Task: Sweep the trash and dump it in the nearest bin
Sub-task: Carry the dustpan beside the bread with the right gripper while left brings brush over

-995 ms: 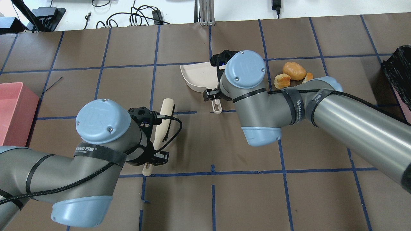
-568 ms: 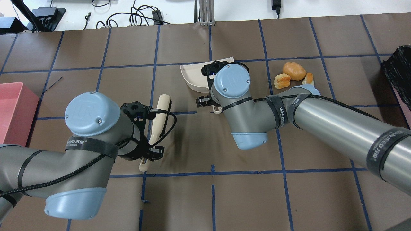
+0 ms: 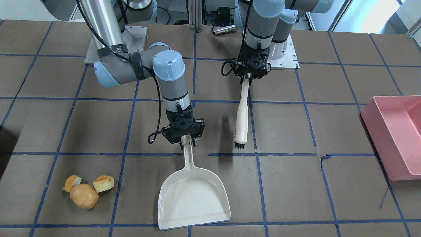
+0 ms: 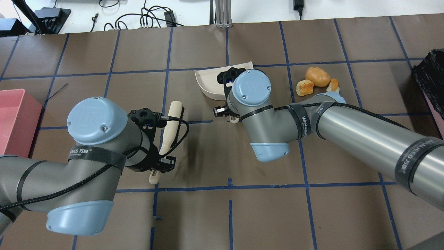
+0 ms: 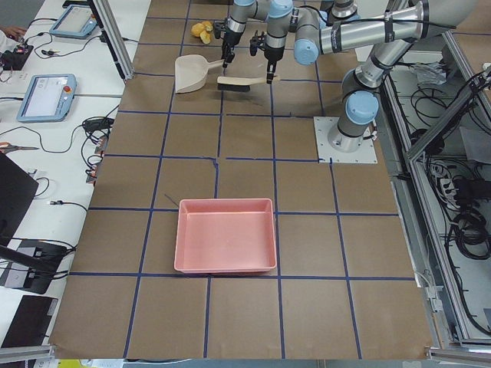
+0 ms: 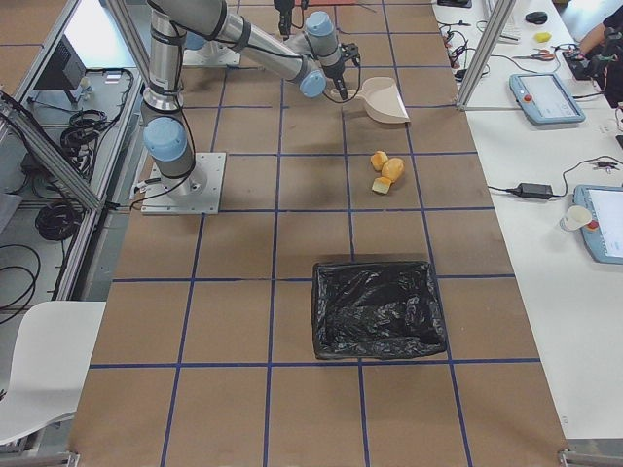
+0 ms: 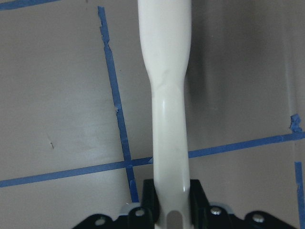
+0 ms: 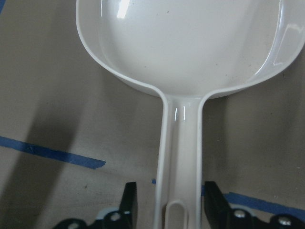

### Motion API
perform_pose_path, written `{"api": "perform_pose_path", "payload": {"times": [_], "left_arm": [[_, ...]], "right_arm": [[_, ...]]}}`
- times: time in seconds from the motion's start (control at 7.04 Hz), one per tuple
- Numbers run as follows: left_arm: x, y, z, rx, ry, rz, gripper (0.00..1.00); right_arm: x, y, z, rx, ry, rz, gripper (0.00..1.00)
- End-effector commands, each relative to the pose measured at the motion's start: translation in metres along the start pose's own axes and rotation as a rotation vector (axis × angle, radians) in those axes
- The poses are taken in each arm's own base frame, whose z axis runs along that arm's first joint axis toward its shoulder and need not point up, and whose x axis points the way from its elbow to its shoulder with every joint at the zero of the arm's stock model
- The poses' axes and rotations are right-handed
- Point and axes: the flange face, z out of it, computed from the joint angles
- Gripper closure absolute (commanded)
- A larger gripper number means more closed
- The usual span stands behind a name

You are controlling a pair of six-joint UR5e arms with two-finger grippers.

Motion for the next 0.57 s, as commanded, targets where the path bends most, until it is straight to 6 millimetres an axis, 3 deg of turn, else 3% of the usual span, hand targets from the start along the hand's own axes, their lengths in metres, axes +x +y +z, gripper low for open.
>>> {"api": "perform_pose_path", "payload": {"times": [0.0,0.14,0.28,0.43], "left_arm": [[0.0,-0.001,-0.001,0.002,0.001,0.001,0.97],[0.0,-0.002,-0.003,0.005,0.001,0.001,0.97],[0.0,-0.003,-0.003,0.007,0.001,0.001,0.97],[0.0,-0.006,-0.009,0.019,0.0,0.001,0.97]], "right_arm": [[0.002,-0.003,-0.005,0.01,0.006,-0.006,0.95],[0.012,-0.016,-0.019,0.044,0.011,-0.02,0.97],[0.033,-0.039,-0.051,0.007,0.022,-0.022,0.99],[0.081,-0.064,-0.1,-0.089,0.025,0.002,0.99]]}}
